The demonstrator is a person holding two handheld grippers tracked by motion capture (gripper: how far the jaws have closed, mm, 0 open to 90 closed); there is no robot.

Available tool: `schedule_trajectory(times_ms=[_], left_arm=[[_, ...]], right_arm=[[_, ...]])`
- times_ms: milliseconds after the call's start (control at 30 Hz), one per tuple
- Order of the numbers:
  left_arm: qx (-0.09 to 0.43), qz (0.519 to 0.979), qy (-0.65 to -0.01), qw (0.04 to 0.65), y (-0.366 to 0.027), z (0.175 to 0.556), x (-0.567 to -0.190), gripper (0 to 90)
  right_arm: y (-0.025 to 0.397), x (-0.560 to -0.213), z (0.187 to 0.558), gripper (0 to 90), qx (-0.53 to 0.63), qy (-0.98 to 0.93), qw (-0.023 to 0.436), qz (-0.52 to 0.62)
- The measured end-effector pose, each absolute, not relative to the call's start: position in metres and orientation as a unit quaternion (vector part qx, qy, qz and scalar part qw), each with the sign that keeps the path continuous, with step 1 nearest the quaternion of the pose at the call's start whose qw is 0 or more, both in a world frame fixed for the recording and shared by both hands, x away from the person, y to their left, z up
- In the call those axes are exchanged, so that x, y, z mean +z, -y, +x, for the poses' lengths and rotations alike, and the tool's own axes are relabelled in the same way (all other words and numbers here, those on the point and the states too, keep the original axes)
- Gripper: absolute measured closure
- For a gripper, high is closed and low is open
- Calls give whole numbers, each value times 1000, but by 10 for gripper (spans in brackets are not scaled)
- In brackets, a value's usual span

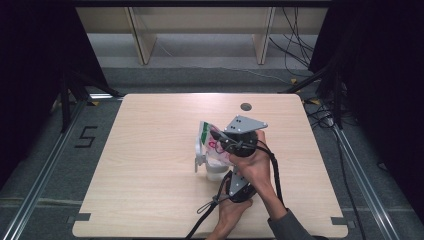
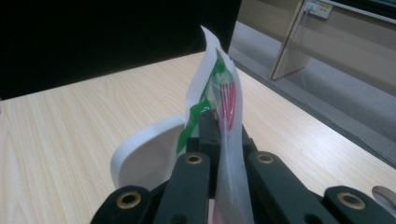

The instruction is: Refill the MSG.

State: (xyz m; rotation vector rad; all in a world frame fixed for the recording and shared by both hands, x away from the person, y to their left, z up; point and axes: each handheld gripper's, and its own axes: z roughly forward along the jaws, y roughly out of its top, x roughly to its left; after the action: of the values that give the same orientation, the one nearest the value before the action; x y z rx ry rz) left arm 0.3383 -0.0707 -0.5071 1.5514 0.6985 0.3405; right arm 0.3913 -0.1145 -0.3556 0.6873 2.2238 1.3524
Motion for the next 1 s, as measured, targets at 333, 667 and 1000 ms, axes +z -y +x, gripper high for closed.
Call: schedule_trajectory(times_ms=[333, 667, 1000], left_arm=[[151, 683, -308, 645, 70, 338, -506, 791], [157, 681, -304, 648, 71, 337, -506, 791], [157, 681, -306, 647, 71, 337, -506, 790]], right_arm=[[113, -356, 391, 895, 488, -807, 224, 245], [113, -355, 390, 895, 491, -805, 228, 244], [115, -355, 391, 894, 492, -806, 224, 242]])
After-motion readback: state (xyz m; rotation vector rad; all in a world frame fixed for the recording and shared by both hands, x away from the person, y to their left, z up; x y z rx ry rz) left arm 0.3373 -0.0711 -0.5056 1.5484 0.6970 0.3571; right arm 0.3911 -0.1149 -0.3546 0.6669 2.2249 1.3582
